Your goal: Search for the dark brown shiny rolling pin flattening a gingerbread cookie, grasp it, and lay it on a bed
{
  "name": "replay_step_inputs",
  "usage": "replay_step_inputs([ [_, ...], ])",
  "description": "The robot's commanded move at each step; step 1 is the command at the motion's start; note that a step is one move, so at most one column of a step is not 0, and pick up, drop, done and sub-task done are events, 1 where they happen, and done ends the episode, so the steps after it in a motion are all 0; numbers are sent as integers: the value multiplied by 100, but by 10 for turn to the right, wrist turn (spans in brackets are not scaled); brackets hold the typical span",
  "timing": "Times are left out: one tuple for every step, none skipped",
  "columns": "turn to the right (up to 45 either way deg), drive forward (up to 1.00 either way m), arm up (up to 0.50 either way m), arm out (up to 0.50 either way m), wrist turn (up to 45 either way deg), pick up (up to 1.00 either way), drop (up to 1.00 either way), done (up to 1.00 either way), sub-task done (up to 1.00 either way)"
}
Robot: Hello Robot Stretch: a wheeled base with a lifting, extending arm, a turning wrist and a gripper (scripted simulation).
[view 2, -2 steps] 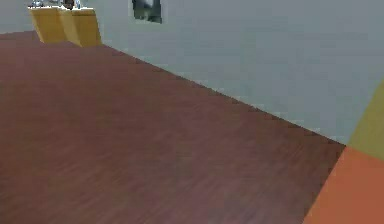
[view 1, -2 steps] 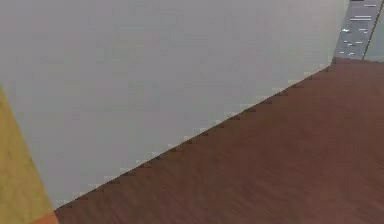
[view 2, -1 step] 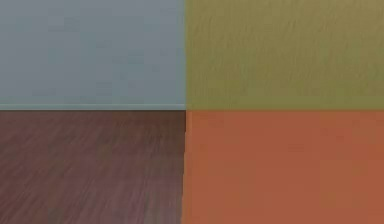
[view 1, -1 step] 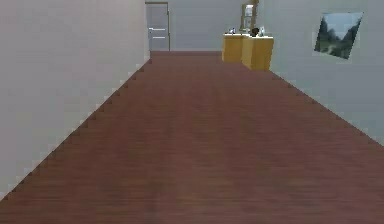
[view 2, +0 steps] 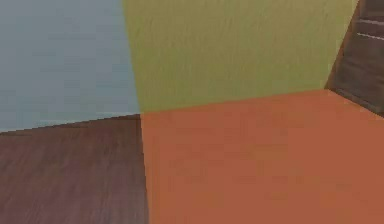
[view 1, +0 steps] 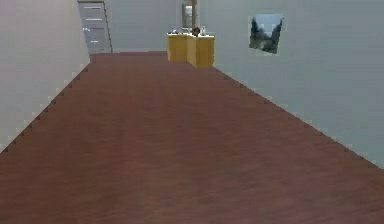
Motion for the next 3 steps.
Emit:
replay_step_inputs([
  [0,100,0,0,0,0,0,0,0],
  [0,100,0,0,0,0,0,0,0],
  [0,100,0,0,0,0,0,0,0],
])
